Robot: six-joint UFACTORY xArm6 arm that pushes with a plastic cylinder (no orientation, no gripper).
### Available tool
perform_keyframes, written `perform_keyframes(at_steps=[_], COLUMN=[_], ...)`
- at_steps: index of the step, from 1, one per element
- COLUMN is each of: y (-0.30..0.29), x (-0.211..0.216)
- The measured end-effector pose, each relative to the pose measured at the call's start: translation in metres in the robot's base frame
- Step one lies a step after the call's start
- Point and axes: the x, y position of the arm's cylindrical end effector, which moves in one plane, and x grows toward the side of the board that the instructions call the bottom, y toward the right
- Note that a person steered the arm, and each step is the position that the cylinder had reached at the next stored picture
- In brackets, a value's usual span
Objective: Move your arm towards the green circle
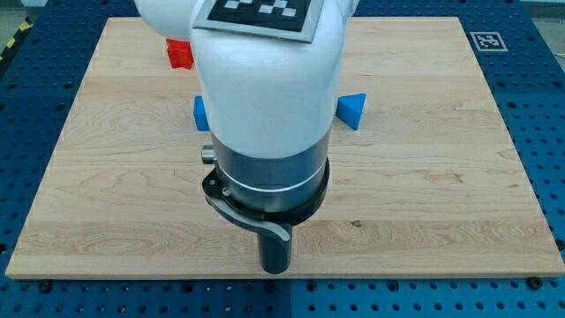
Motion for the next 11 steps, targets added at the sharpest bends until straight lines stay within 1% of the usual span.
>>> perform_keyframes(at_steps=[5, 6, 7, 8, 9, 10, 11], y=[0.000, -0.002, -0.002, -0.002, 0.008, 0.038, 0.041], x=[-0.003, -0.033, -0.089, -0.106, -0.112, -0.136, -0.150])
